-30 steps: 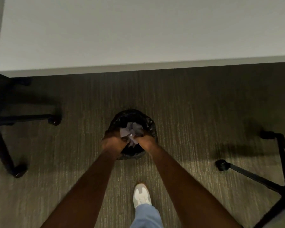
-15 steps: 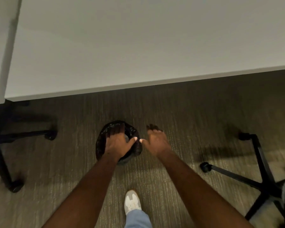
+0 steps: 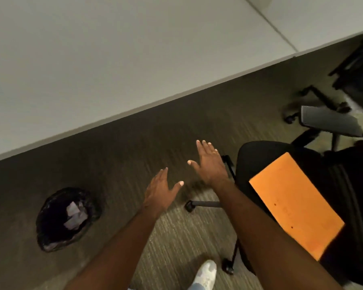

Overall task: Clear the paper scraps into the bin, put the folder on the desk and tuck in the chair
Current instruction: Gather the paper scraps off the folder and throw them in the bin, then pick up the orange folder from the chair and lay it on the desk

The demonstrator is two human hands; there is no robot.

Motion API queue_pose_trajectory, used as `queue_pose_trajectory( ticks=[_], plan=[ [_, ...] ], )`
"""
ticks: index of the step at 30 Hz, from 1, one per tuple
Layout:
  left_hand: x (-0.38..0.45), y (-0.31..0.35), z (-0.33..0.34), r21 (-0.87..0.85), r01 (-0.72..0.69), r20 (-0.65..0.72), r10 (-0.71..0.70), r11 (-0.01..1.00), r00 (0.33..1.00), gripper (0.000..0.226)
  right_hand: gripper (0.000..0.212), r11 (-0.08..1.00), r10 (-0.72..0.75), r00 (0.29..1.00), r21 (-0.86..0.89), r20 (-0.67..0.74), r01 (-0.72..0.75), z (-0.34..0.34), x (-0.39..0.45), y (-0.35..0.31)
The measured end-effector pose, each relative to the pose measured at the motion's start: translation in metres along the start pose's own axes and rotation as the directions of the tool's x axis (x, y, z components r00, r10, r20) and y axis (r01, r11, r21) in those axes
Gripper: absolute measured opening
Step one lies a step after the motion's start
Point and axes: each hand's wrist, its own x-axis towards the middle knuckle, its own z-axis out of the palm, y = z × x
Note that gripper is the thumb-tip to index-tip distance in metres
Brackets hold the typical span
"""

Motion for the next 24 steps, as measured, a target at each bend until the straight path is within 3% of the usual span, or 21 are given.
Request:
queue_pose_trajectory(
  ticks=[7, 10, 15, 20, 24],
  plan=[
    [-0.049, 0.162, 0.132, -0.145, 0.068, 0.121, -0.050, 0.987, 0.991, 0.027, 0.081, 0.966, 0.258, 0.961, 0.046, -0.099, -0.254, -0.071, -0.050, 0.180],
    [-0.062, 0.205, 0.180, -0.214, 0.110, 0.206, -0.066, 0.971, 0.976, 0.030, 0.080, 0.937, 0.349, 0.931, 0.062, -0.106, -0.344, -0.081, -0.074, 0.241],
    [-0.066, 0.240, 0.239, -0.323, 0.336, 0.358, -0.214, 0.885, 0.909, 0.048, 0.078, 0.872, 0.484, 0.873, 0.115, -0.061, -0.476, -0.081, -0.115, 0.329],
    [-0.064, 0.246, 0.277, -0.346, 0.432, 0.367, -0.304, 0.833, 0.879, 0.058, 0.077, 0.791, 0.588, 0.807, 0.173, 0.052, -0.587, -0.068, -0.142, 0.402],
    [-0.061, 0.248, 0.295, -0.395, 0.449, 0.309, -0.345, 0.801, 0.887, 0.048, 0.079, 0.768, 0.590, 0.789, 0.183, 0.168, -0.613, -0.055, -0.153, 0.434]
  ],
)
